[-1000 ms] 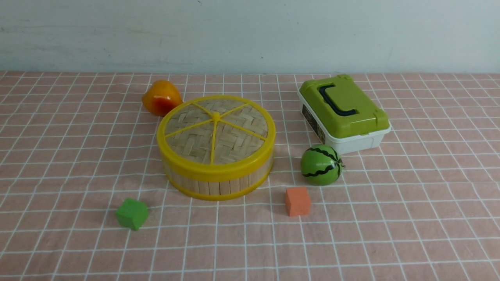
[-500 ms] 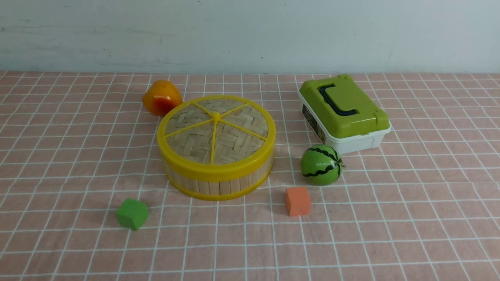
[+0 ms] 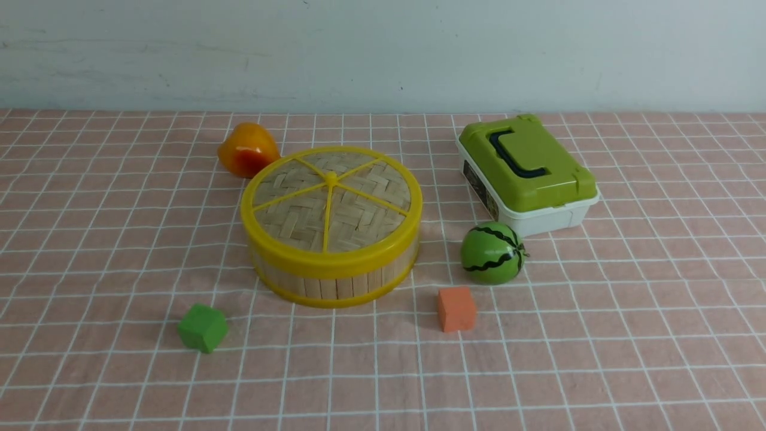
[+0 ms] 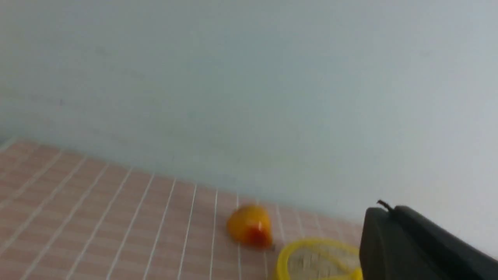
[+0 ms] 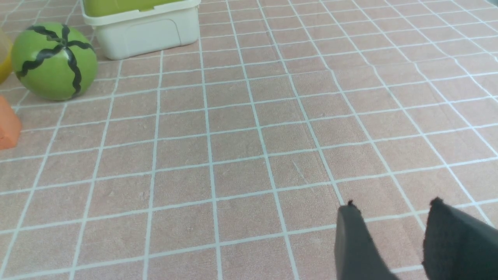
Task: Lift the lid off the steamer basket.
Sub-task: Use the left arm to lift the lid of the steamer
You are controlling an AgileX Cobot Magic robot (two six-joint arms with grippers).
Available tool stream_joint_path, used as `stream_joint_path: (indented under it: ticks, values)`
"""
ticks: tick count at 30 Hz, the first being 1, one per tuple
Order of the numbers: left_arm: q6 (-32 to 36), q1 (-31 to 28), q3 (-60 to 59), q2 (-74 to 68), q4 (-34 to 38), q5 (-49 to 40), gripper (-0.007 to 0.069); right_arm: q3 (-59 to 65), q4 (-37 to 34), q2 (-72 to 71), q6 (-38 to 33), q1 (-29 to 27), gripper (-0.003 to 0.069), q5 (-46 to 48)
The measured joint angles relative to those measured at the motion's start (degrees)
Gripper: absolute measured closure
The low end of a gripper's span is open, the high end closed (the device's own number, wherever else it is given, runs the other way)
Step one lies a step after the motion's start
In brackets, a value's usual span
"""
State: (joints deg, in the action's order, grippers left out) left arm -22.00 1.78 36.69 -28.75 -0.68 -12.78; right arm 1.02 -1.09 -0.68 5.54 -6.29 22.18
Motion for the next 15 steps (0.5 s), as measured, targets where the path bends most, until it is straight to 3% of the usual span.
stream_joint_path:
  ticks: [4, 10, 15]
  values:
    - [0.11, 0.6, 7.3, -13.46, 6.08, -12.81, 0.0637, 0.0, 0.0, 0.0, 0.0, 0.0, 0.0418, 0.0]
    - [9.5, 6.44, 24.68, -34.81, 13.65, -29.4, 0.0637, 0.0, 0.0, 0.0, 0.0, 0.0, 0.0418, 0.0]
    - [10.92, 12.96, 39.51, -51.8, 12.97, -36.96, 0.0637, 0.0, 0.0, 0.0, 0.0, 0.0, 0.0418, 0.0]
